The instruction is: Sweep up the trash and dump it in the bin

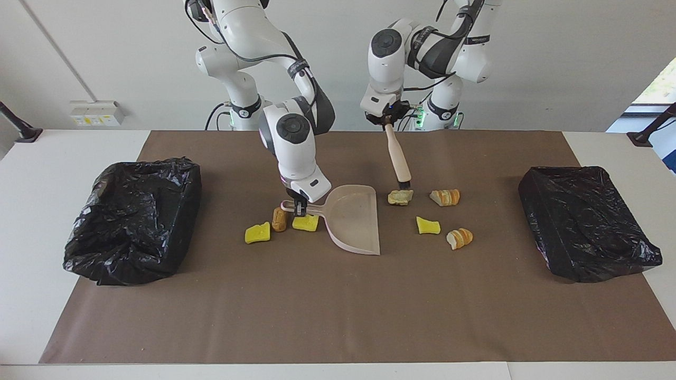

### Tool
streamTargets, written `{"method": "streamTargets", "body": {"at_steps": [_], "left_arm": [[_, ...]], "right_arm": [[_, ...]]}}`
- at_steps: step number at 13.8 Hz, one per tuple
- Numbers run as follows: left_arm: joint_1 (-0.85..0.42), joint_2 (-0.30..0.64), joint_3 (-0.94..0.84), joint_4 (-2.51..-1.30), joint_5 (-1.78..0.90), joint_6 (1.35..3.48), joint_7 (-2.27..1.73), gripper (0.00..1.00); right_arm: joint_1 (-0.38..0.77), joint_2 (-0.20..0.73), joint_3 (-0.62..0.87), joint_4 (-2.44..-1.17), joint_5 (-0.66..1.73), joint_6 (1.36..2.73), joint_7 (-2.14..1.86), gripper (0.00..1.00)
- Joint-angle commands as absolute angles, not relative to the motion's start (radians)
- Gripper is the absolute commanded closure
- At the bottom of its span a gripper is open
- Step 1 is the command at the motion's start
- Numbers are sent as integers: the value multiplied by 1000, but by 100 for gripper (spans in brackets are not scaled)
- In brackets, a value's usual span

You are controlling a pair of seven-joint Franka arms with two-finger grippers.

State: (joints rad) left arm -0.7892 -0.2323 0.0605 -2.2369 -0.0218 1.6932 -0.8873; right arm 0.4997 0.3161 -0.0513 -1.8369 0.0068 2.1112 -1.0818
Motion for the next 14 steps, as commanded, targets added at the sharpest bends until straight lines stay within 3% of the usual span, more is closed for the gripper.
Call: {"method": "streamTargets", "body": {"at_steps": [1, 4, 6, 9, 14], "left_arm": [[-652, -284, 44, -2322, -8, 1692, -899, 100], [-549, -385, 46, -2477, 9, 1759, -890, 100], [-493, -402, 44, -2513, 14, 1781, -891, 100], [-473, -390, 43, -2548, 14, 1789, -878, 100], [-511, -253, 37, -2501, -5, 1956, -864, 100]], "right_arm": [[505, 302, -44, -1862, -8, 2137, -1032, 100], [535, 330, -44, -1862, -8, 2164, -1023, 100], [535, 331, -44, -1861, -9, 2166, -1014, 100], [535, 331, -44, -1861, -9, 2166, -1014, 100], [535, 331, -44, -1864, -9, 2164, -1012, 100]]}}
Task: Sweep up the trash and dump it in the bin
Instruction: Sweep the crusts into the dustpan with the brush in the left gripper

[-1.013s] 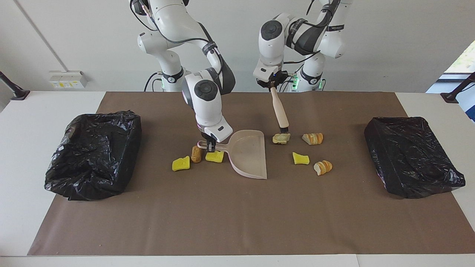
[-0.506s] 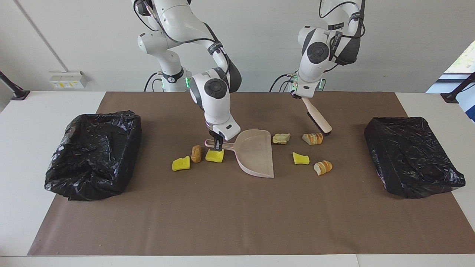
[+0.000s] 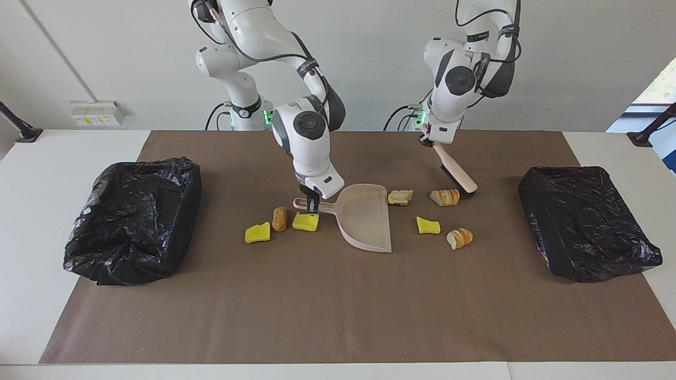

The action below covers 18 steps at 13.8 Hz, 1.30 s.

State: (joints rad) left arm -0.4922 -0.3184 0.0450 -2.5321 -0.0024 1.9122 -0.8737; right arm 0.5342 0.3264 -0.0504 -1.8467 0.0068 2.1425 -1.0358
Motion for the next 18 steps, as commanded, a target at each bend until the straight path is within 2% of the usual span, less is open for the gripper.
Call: {"method": "streamTargets", "body": {"at_steps": [1, 6, 9, 15, 18], "left_arm": [[-538, -223, 38, -2482, -23, 1985, -864, 100], [-655, -140, 34, -2381, -115, 2123, -822, 100], [-728, -129, 34, -2369, -167, 2210, -740, 100], [-758, -45, 26, -2224, -252, 2207, -618, 100], [-735, -60, 38, -2220, -233, 2171, -609, 100]], "right_arm": [[535, 330, -44, -1864, -8, 2164, -1012, 100], [535, 330, -46, -1864, -8, 2158, -1012, 100], [535, 330, -46, -1864, -8, 2157, -1012, 100], [535, 328, -46, -1864, -9, 2155, -1012, 100], [535, 328, -46, -1867, -9, 2155, -1012, 100]]}}
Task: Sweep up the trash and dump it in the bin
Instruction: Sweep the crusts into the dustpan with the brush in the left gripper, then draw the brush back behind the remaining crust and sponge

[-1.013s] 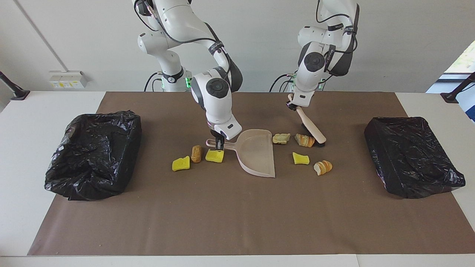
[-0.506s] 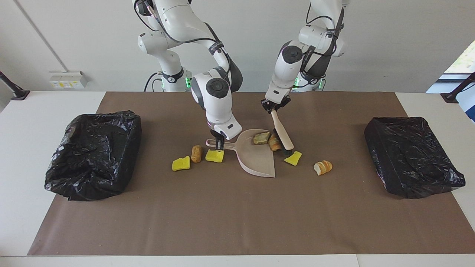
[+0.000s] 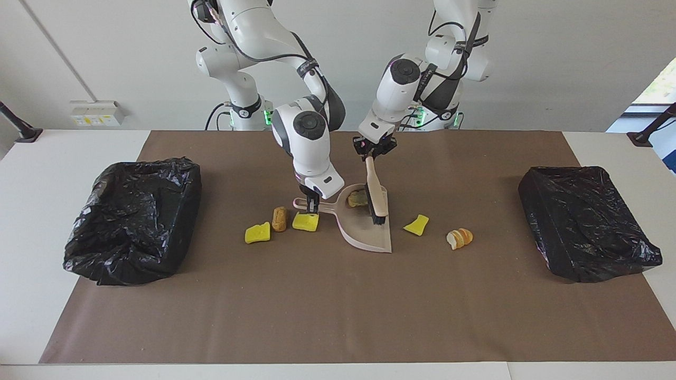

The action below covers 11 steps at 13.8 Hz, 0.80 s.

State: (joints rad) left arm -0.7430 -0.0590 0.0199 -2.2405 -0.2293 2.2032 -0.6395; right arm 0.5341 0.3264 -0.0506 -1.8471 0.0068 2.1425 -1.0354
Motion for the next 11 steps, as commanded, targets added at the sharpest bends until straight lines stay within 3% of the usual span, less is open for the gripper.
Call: {"method": "streamTargets", "body": {"at_steps": [1, 7, 11], "left_arm": [[-704, -63, 40, -2209, -204, 2131, -582, 100], [-395, -43, 40, -2102, -85, 1973, -297, 100], [-212, -43, 40, -2124, -39, 1928, -100, 100]], "right_arm": [[535, 328, -46, -1867, -8, 2155, -1012, 100], [534, 328, -46, -1867, -8, 2154, -1012, 100], [534, 328, -46, -1867, -8, 2154, -1012, 100]]}}
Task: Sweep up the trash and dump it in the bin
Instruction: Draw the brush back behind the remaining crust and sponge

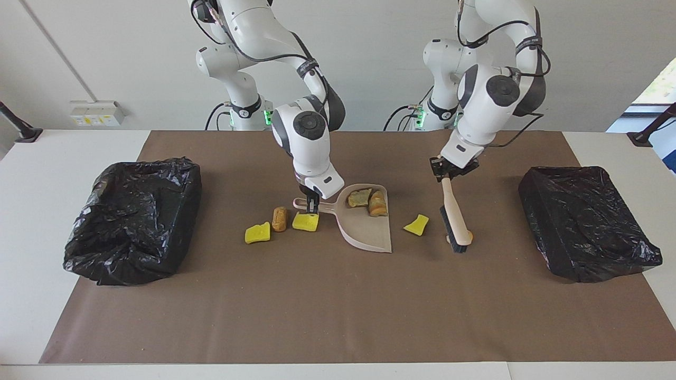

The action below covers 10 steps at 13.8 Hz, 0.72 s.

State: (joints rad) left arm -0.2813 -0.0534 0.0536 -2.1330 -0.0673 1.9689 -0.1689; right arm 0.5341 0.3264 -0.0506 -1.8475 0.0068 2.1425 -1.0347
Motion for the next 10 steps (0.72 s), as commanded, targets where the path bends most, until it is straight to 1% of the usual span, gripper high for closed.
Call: {"method": "streamTargets", "body": {"at_steps": [1, 4, 6, 8, 10], "left_arm": [[-171, -41, 40, -2141, 4, 1934, -63, 100], [-129, -6, 38, -2174, 40, 1965, 8, 100], [-147, 3, 35, -2224, 40, 2009, 6, 100], [-216, -8, 34, -2252, 38, 2029, 0, 100], [-322, -14, 31, -2252, 29, 2025, -18, 100]], "right_arm": [[534, 328, -46, -1868, -8, 2154, -1012, 100], [534, 325, -46, -1878, -9, 2154, -1012, 100], [534, 325, -46, -1879, -9, 2155, -1012, 100], [534, 325, -46, -1879, -8, 2155, -1012, 100], [534, 324, -46, -1881, -8, 2155, -1012, 100]]}}
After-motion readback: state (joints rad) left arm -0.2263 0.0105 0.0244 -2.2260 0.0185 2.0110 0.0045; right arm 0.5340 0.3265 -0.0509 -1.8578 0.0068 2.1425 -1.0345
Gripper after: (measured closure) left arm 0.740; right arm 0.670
